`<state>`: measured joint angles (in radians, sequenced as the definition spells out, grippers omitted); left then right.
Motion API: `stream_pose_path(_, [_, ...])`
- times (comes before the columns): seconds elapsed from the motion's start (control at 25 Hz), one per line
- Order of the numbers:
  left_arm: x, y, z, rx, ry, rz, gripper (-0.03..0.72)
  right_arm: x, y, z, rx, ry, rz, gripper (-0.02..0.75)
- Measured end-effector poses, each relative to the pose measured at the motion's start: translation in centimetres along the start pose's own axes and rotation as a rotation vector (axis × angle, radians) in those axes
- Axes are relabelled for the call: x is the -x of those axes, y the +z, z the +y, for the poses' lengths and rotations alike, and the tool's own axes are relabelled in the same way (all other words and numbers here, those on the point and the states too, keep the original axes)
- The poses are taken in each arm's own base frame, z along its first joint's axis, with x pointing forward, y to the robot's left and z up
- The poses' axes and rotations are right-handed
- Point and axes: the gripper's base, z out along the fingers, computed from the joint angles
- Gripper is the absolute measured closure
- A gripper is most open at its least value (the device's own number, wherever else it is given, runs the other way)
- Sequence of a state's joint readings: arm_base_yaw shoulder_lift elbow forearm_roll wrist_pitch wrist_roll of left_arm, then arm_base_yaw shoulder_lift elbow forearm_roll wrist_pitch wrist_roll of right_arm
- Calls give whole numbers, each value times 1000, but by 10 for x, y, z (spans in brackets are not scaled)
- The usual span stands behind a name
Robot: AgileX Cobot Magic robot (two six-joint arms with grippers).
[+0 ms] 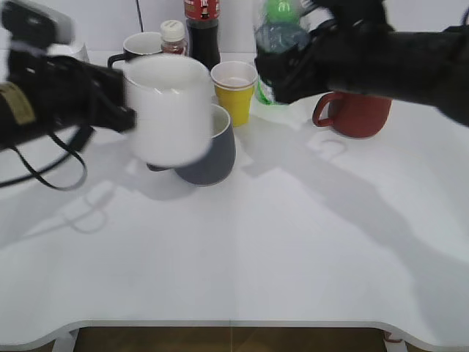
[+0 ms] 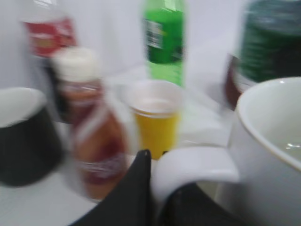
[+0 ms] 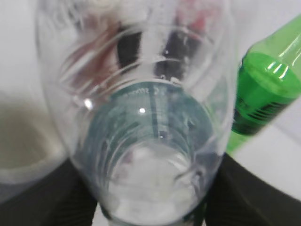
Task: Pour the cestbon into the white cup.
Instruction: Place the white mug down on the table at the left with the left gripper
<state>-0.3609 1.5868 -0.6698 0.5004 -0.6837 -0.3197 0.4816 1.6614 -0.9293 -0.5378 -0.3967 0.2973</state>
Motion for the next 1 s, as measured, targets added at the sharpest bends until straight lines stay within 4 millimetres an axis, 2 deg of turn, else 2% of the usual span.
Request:
stream_pose_path(0.08, [2, -5, 18, 53, -17, -34, 657, 0, -5, -9, 81, 92, -48, 309])
stream_pose_path(0.16, [3, -10, 33, 101, -27, -55, 657, -4, -11, -26, 105, 161, -53, 309])
stream_pose_path(0.32, [2, -21, 63, 217, -3, -72, 657, -14, -22, -57, 55, 218, -27, 309])
stream_pose_path(0.4, [-2, -24, 74, 259, 19, -77, 657, -16, -24, -62, 41, 221, -21, 309])
stream_pose_path(0.56, [-19, -17, 85, 270, 25, -103, 657, -26, -26, -57, 55, 209, 0, 309])
stream_pose_path(0.8, [-58, -4, 95, 260, 9, -84, 657, -59, -36, -45, 39, 218, 66, 309])
stream_pose_path(1.0, [-84, 0, 106, 279, -34, -90, 657, -72, -41, -39, 34, 241, 62, 309])
